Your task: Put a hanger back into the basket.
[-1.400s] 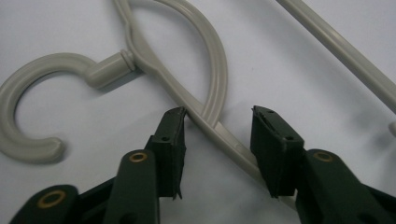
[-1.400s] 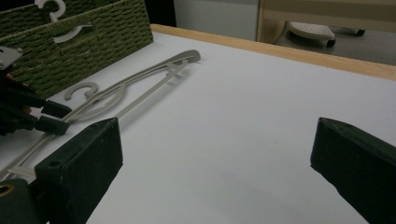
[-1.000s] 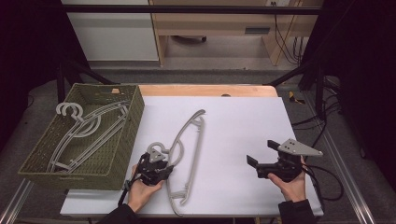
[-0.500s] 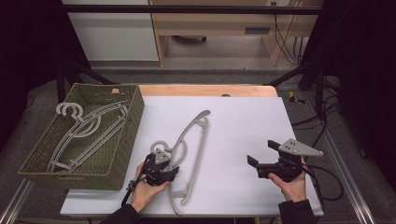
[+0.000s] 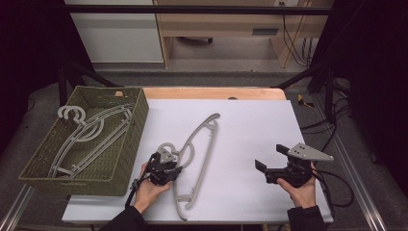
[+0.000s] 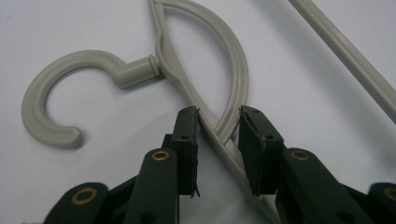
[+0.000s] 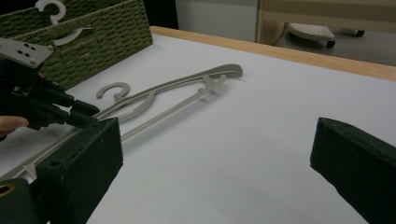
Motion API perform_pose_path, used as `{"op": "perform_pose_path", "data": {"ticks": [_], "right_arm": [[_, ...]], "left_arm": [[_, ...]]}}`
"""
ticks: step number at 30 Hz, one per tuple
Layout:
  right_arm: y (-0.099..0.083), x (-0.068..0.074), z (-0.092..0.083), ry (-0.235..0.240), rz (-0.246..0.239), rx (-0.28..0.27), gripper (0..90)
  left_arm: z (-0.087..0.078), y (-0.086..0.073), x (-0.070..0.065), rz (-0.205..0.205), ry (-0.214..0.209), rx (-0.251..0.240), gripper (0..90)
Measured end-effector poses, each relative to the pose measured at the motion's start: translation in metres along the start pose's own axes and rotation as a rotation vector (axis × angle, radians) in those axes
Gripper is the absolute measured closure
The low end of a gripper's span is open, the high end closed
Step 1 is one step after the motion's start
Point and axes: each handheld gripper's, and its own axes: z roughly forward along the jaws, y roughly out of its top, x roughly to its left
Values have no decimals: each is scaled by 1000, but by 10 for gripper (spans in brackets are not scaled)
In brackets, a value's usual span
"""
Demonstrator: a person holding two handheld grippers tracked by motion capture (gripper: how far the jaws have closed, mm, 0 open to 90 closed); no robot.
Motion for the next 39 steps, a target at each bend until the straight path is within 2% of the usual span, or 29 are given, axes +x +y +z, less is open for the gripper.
{"op": "perform_pose_path", "data": {"ticks": [3,4,6,7,8,9,12,15,16,18,20,28,32,33,35,37,38,39], "right_arm": [[0,0,0,-1,1,-2,26],[0,0,0,-2,0,-1,26],[0,0,-1,-2,1,-2,26],[0,0,-1,3,4,-2,26],[0,0,-2,1,4,-3,26],[0,0,-2,1,3,-3,26],[0,0,-3,4,2,-8,26],[1,0,-3,4,2,-10,26],[1,1,-3,4,3,-9,26],[1,1,-3,1,1,-7,26],[1,1,-2,1,3,-6,26],[1,0,-4,2,-2,-10,26],[1,0,-5,-1,2,-12,26],[1,0,-5,-1,2,-12,26],[1,0,-5,-2,2,-13,26],[1,0,-5,-3,1,-12,26],[1,0,-4,-1,0,-11,26],[1,0,-4,1,-3,-9,26]], "left_arm": [[0,1,3,-13,-6,-5,701],[-3,-1,4,-29,1,-17,711],[-5,-2,4,-34,12,-22,729],[-11,-6,2,-64,-9,-35,666],[-12,-7,0,-68,-14,-38,628],[-17,-10,-4,-53,-16,-31,601],[-22,-18,-13,-50,-12,-15,537],[-24,-23,-20,-41,-14,11,529],[-24,-26,-25,-17,5,26,514],[-25,-27,-27,-19,14,25,525],[-25,-26,-26,-18,21,31,571],[-28,-22,-13,-23,-39,67,636],[-33,-22,-8,-13,-30,77,684],[-33,-22,-8,-13,-30,77,686],[-34,-23,-4,-42,-41,72,687],[-32,-24,-6,-62,-28,65,676],[-30,-25,-7,-61,-27,80,632],[-29,-25,-10,-67,-19,68,606]]}}
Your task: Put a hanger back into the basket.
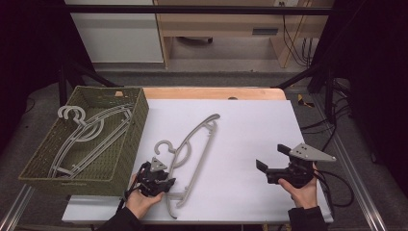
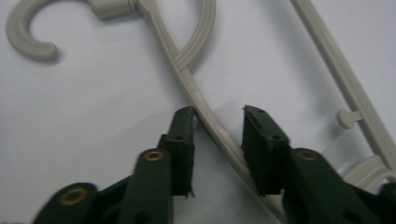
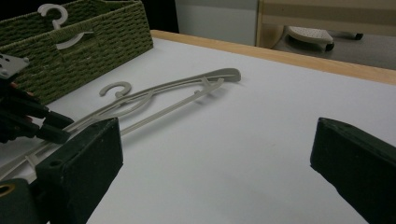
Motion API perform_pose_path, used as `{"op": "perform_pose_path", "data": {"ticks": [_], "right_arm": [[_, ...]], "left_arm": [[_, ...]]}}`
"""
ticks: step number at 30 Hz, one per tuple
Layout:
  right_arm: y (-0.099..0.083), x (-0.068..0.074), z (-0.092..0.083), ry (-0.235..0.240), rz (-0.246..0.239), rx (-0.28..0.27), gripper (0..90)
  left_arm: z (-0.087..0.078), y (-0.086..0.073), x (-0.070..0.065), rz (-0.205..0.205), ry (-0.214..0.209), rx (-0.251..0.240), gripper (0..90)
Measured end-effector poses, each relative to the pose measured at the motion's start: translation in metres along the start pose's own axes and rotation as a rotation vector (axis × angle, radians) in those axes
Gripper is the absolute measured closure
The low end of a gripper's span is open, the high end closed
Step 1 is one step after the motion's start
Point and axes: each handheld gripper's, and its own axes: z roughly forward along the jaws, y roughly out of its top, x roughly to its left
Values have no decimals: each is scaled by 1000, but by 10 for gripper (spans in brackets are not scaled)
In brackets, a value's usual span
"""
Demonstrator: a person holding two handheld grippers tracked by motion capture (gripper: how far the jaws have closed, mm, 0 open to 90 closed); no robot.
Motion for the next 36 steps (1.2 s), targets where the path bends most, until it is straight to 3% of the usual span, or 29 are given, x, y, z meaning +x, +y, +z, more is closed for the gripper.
{"op": "perform_pose_path", "data": {"ticks": [2,3,6,11,16,18,26,29,31,34,36], "right_arm": [[0,0,0,-1,1,1,26],[0,1,1,-3,2,1,26],[0,1,0,3,2,1,25],[1,-1,-3,-5,6,-9,25],[1,-1,-3,-7,6,-8,25],[1,-1,-3,-6,5,-9,25],[1,0,-1,-3,5,-5,25],[1,-1,-1,-4,4,-3,25],[0,-1,-1,-5,4,-2,25],[0,-1,0,-5,0,2,25],[0,-1,0,-5,1,0,25]], "left_arm": [[0,0,-1,11,2,7,578],[0,1,-2,19,23,10,601],[-1,1,1,11,8,23,624],[-8,-1,6,29,61,57,662],[-13,-5,17,-18,50,62,693],[-13,-5,17,-9,52,69,687],[-11,0,14,-37,90,94,721],[-9,2,19,-37,69,80,792],[-6,4,24,-14,24,66,816],[-4,5,24,-14,18,55,815],[-3,5,25,13,11,39,812]]}}
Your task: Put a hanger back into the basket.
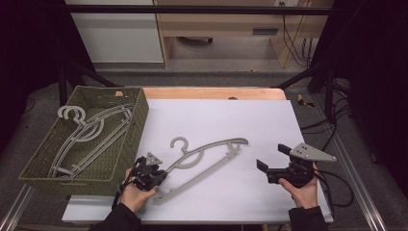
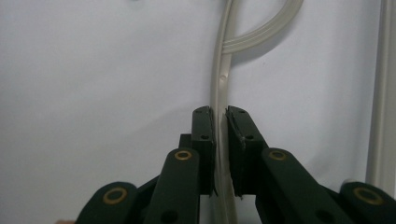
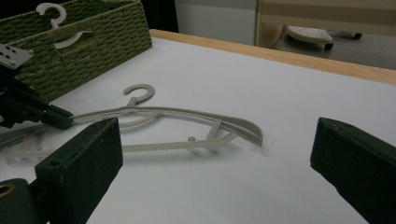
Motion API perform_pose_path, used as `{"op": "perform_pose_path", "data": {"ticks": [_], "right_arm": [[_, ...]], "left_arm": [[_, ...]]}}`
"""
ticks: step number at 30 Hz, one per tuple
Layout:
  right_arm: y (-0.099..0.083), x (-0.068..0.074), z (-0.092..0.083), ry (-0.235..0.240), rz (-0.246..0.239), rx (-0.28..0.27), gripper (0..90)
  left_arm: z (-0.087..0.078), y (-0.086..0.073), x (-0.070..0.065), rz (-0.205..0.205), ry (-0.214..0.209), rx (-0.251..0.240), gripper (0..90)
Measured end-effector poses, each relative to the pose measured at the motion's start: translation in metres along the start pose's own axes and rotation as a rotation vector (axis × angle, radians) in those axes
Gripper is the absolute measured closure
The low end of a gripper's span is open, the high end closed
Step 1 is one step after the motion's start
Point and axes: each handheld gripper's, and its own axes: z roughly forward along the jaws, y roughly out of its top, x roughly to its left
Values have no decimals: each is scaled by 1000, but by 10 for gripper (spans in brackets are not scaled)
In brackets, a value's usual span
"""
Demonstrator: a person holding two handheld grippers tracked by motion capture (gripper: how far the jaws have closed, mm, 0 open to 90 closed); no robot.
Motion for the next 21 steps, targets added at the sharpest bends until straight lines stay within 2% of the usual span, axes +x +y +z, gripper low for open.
{"op": "perform_pose_path", "data": {"ticks": [1,2,6,12,16,21], "right_arm": [[0,0,0,0,-2,0,25],[0,0,-1,0,2,-1,25],[0,-1,-2,2,2,-4,25],[0,0,0,5,3,0,25],[0,0,1,2,5,0,25],[-1,0,2,5,-1,6,25]], "left_arm": [[-1,-1,0,4,-3,-5,795],[-2,-2,0,7,4,1,738],[-10,-7,-2,17,10,44,713],[-8,-3,-2,4,24,76,758],[-5,3,-9,36,60,113,795],[-5,5,-8,20,51,121,812]]}}
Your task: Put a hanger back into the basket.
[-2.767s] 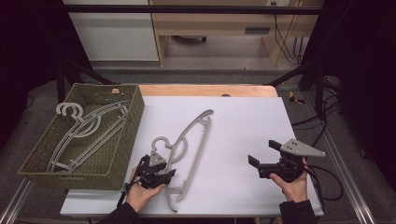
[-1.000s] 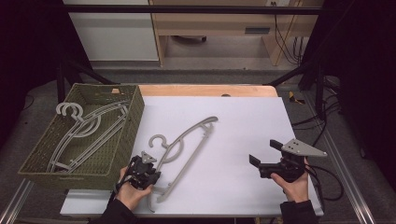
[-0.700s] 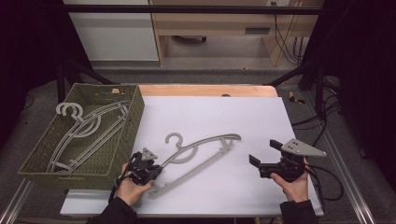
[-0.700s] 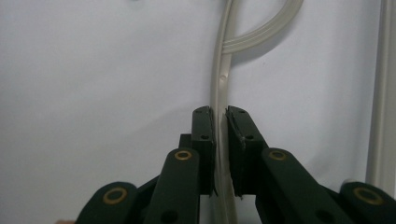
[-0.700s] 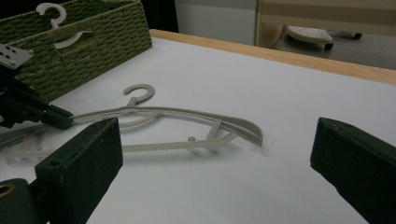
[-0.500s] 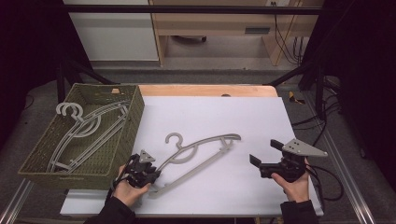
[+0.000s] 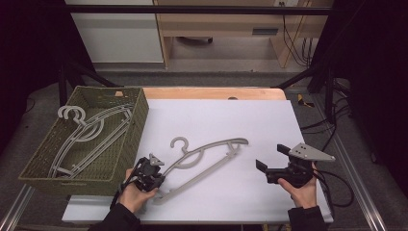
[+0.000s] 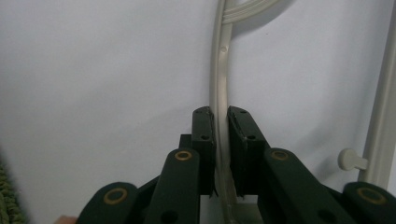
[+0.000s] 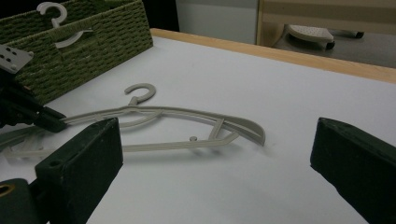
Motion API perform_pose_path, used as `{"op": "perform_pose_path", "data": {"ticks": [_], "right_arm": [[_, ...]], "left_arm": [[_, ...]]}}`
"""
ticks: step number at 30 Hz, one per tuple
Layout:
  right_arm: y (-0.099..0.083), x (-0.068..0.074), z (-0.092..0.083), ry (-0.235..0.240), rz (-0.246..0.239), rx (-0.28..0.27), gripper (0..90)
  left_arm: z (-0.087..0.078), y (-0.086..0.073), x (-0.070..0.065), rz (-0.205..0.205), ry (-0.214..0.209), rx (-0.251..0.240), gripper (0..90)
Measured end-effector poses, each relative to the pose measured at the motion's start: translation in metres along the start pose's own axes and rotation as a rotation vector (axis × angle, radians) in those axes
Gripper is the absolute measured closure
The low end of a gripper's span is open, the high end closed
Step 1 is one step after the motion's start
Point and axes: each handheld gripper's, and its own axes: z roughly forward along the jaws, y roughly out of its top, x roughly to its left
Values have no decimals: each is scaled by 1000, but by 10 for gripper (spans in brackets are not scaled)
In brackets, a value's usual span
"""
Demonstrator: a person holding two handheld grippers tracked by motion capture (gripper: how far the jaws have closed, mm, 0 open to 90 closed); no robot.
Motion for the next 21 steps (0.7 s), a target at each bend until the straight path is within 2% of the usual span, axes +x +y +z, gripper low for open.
{"op": "perform_pose_path", "data": {"ticks": [6,8,11,14,18,19,21], "right_arm": [[0,0,0,-1,0,-1,25],[0,0,-1,-2,2,-1,26],[0,-1,-2,-1,-1,-2,25],[0,-1,-3,-2,4,-8,25],[0,-1,-3,-3,3,-6,25],[0,-2,-3,-5,2,-5,25],[0,-2,-3,-6,2,-5,25]], "left_arm": [[-1,-4,2,1,-18,-38,825],[-2,-4,3,-1,-37,-46,826],[-9,-5,3,-13,-72,-88,827],[-16,-5,2,-19,-76,-114,827],[-26,-5,2,-20,-57,-140,827],[-32,-4,2,-8,-43,-146,827],[-35,-3,2,-19,-41,-162,827]]}}
